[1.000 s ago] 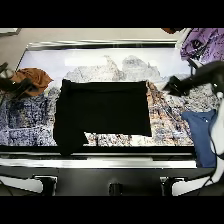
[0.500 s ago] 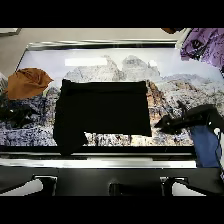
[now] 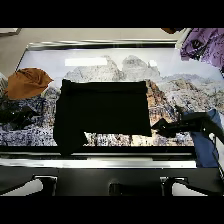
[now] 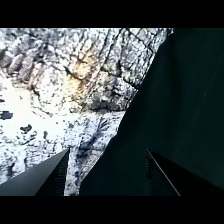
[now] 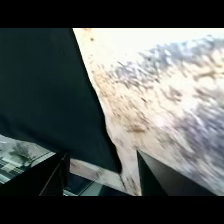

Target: Fold the clothes and pants, and hang the long-sleeved shirts on hangers.

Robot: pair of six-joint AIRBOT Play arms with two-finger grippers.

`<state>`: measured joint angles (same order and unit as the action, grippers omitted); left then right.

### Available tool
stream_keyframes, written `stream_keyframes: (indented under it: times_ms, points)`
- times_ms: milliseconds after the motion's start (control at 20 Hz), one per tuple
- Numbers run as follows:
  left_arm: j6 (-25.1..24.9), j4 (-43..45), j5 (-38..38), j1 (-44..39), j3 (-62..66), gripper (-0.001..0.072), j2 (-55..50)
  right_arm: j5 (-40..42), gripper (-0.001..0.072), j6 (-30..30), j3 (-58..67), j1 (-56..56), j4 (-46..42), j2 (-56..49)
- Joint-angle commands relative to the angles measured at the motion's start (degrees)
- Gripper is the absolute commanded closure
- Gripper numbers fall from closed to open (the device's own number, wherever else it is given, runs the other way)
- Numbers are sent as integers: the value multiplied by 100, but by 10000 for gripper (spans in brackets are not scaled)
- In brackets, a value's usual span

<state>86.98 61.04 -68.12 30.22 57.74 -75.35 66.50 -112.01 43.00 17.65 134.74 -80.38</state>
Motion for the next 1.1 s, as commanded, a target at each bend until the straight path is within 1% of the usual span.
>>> stream_keyframes:
  times_ms: [0, 50, 100, 150, 200, 250, 350, 450, 550, 650, 750, 900, 950, 1000, 1050]
  points:
    - [-4, -2, 68, 7, -11, 174, -4, -127, 217, -48, -31, -503, 144, -326]
    - [-2, -4, 15, 7, -9, 174, -2, -144, 224, -17, -31, -741, 120, -411]
    - [-7, 2, -151, 15, -4, 174, -2, -153, 272, 42, -28, -922, 111, -439]
    - [-9, 59, -212, 31, -13, 174, -15, -133, 401, 42, -28, -1021, 142, -426]
    - [-144, 76, -238, 31, -50, 172, -39, -122, 555, 44, -28, -1047, 155, -389]
    - [-428, 48, -234, 28, -136, 173, -76, -146, 679, 72, -26, -1047, 155, -308]
    - [-815, -76, -125, 28, -385, 173, -195, -243, 680, 140, -26, -1047, 155, -33]
    - [-1412, -557, 42, 7, -684, 173, -291, -306, 681, 269, -28, -1047, 153, 264]
    - [-1755, -905, 234, -57, -894, 173, -387, -295, 681, 280, -28, -1047, 103, 525]
    - [-1832, -1029, 400, -164, -960, 173, -531, -293, 681, 280, -28, -1047, 107, 699]
    - [-2065, -1239, 466, -330, -960, 173, -658, -245, 681, 284, -26, -1047, 111, 807]
    - [-2065, -1329, 590, -636, -960, 174, -815, -125, 681, 306, -28, -1047, 111, 940]
    - [-2059, -1329, 586, -752, -960, 189, -898, -120, 681, 313, -26, -1047, 111, 997]
    - [-2057, -1340, 555, -846, -957, 310, -975, -131, 681, 345, -26, -1047, 116, 1064]
    - [-2061, -1390, 540, -905, -957, 655, -999, -140, 682, 365, -13, -1047, 122, 1137]
